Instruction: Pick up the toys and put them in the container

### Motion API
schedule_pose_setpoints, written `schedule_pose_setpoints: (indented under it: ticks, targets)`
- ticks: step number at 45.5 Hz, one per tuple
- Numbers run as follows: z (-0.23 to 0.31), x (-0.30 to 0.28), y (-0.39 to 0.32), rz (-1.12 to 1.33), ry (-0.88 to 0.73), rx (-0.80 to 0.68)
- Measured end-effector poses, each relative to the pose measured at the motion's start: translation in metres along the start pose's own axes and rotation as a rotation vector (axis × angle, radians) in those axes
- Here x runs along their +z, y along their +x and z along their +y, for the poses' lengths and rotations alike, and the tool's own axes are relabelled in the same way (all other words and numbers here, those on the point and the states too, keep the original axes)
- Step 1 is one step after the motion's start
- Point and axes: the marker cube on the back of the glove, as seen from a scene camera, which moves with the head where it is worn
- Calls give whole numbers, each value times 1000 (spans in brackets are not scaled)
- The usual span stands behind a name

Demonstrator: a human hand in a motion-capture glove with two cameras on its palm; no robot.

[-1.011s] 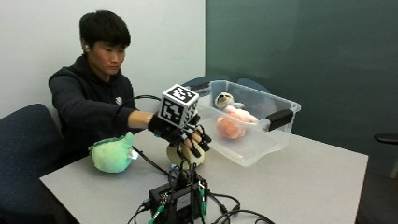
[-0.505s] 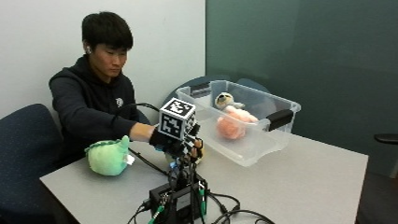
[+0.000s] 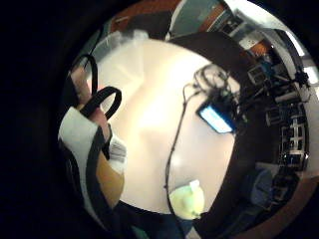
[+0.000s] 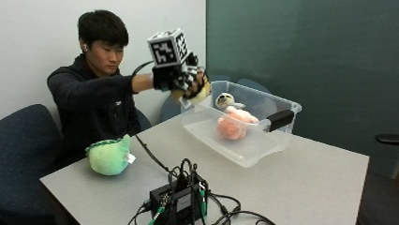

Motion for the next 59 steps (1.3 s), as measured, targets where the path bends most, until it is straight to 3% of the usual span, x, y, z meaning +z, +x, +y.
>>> schedule_pose_setpoints:
  ticks: [6, 14, 19, 24, 29, 34, 38, 40, 48, 59]
  targets:
    - [-15, -45, -62, -74, 82, -92]
    - [-37, -35, -126, -74, 79, -123]
    - [-50, -7, -142, -48, -77, -68]
    - [-31, 24, -163, 45, -312, -193]
    - [-19, 7, -125, 83, -289, -209]
    - [-12, -39, -49, -80, -273, -28]
    - [25, -54, -9, 18, -288, -158]
    - [45, -58, 3, -7, -315, -129]
    - [119, -45, 49, 62, -433, -30]
    - [188, -3, 98, 214, -564, -90]
